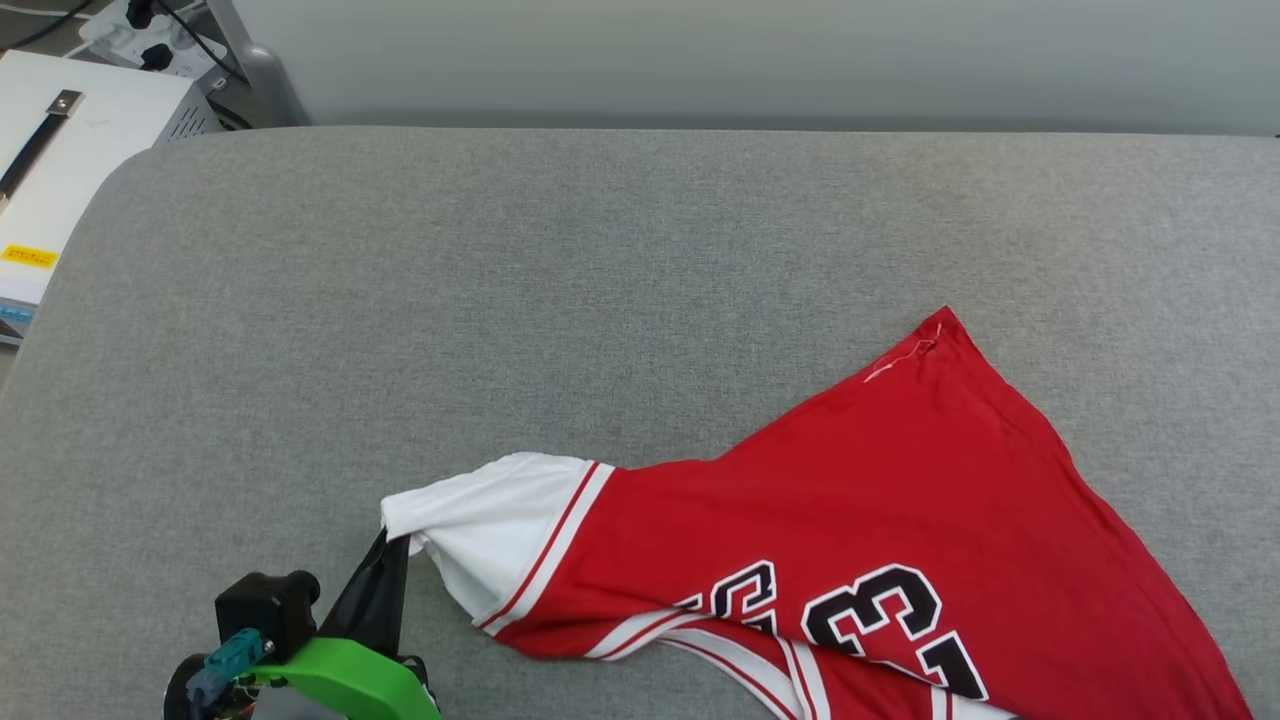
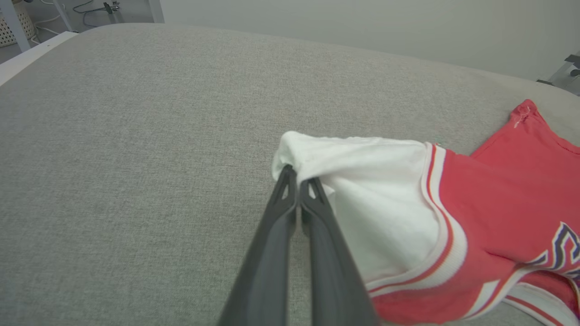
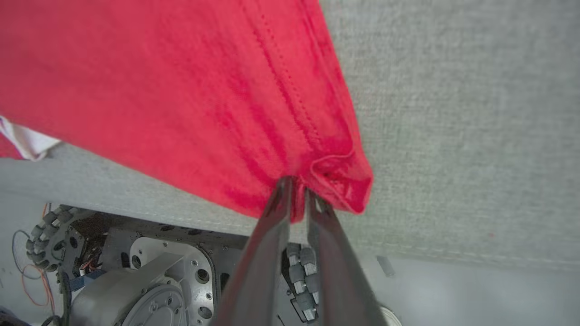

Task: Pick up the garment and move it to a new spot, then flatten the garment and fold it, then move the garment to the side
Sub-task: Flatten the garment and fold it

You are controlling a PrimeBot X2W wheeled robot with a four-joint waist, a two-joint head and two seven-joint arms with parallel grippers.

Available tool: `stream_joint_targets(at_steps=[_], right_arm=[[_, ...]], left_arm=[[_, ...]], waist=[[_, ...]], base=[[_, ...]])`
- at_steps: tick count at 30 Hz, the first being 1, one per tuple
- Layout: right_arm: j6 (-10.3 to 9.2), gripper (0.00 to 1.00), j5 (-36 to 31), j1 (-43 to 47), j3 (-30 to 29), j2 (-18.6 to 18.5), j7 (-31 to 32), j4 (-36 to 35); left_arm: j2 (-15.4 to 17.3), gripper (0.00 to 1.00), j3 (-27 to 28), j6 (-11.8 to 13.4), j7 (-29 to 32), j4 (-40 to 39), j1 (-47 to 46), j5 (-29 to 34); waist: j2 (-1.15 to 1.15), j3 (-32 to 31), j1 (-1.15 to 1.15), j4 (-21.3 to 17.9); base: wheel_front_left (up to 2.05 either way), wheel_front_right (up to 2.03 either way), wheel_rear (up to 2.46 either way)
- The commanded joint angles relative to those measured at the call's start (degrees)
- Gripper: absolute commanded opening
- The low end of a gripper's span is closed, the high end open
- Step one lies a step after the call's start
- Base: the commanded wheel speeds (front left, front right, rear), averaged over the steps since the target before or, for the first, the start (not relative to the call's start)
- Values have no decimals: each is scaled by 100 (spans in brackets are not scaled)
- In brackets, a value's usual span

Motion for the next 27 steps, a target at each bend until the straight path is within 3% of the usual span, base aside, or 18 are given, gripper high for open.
stream_joint_targets(at_steps=[1,7,13,20,27], right_arm=[[-4,100,-157,-88,-151,34,-116,-94],[-4,100,-484,-422,-1036,-100,-388,-821],[-4,100,-833,-1058,-1618,-258,-70,-1793],[-4,100,-892,-2290,-1337,-261,920,-2120],[-4,100,-978,-3502,-660,-148,2037,-1558]], left_arm=[[39,0,9,55,0,-4,24,-29],[44,0,-22,64,12,-35,-4,-9],[17,0,-96,51,53,-115,-179,69],[-83,0,-223,-40,75,-159,-511,189],[-224,0,-326,-137,42,-119,-844,310]], waist=[[0,-12,1,-19],[0,-20,1,8],[0,135,1,168],[0,472,1,478],[0,819,1,730]], base=[[0,0,0],[0,0,0],[0,0,0],[0,0,0],[0,0,0]])
